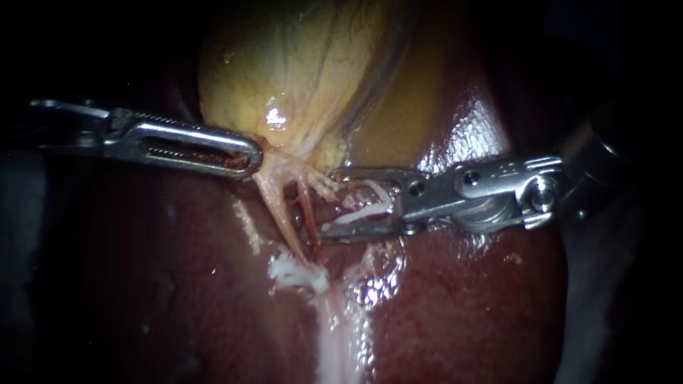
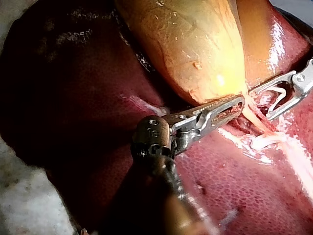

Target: Clipping third clip left tube

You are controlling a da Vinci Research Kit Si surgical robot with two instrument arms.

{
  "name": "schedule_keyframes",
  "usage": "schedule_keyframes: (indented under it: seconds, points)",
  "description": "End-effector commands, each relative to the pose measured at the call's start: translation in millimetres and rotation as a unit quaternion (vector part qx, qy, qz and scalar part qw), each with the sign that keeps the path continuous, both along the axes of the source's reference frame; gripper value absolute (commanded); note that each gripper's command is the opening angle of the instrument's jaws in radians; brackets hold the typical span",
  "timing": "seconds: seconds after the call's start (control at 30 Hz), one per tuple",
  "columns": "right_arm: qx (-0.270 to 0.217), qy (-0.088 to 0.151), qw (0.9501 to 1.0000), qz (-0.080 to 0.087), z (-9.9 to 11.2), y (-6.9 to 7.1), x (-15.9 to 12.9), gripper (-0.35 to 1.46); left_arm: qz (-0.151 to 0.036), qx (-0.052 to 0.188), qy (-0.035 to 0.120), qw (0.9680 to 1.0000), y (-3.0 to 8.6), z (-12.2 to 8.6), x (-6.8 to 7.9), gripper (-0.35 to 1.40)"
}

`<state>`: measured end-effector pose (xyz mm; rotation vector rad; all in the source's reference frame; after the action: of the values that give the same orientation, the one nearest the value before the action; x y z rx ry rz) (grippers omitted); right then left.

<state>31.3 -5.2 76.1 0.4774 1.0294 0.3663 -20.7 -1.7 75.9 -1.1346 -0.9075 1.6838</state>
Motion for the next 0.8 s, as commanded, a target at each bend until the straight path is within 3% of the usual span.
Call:
schedule_keyframes:
  seconds: [0.03,0.8]
  points:
    - [0.004,0.002,1.0,0.002,-0.1,-0.1,-0.1,0.44,0.0,0.0,0.0,1.0,0.0,0.0,0.0,-0.35]
    - [0.036,0.036,0.9987,0.004,-2.0,-0.6,-0.6,0.44,0.0,0.0,0.0,1.0,0.0,0.0,0.1,-0.35]
